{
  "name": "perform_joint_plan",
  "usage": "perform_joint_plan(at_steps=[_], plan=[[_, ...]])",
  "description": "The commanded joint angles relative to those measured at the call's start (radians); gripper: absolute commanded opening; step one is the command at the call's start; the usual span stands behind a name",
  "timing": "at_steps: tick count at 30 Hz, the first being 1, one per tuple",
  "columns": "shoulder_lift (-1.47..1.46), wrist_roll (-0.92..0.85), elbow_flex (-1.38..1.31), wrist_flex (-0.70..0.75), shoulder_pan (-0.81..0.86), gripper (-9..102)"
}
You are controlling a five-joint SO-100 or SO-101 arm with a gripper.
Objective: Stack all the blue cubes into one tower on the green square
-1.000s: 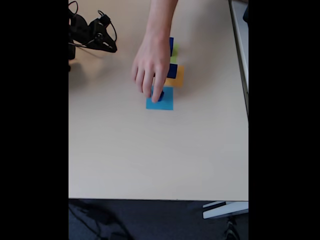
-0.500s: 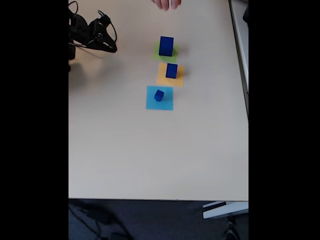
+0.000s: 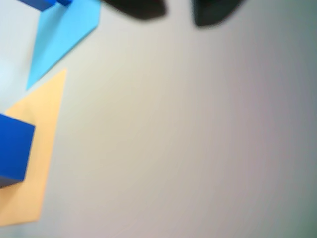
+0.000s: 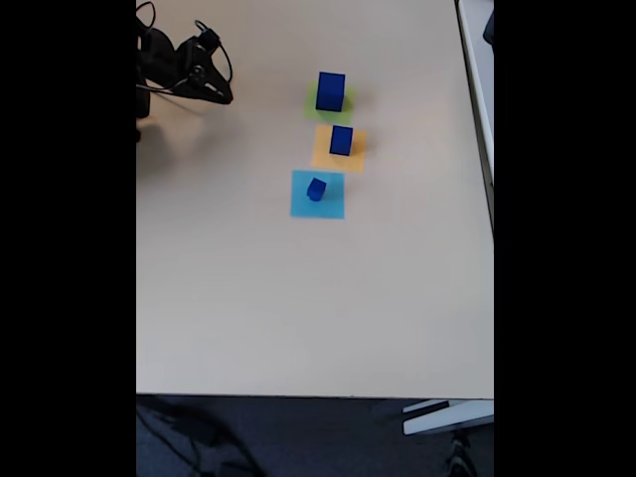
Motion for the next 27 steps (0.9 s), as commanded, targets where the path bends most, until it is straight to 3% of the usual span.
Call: perform_joint_plan(at_steps=[1,18,27], plan=[[0.025,0.012,0.006,0.006,0.009,0],[0.025,0.012,0.006,0.006,0.009,0],[0.025,-0.109,0.006,0.018,0.067,0]])
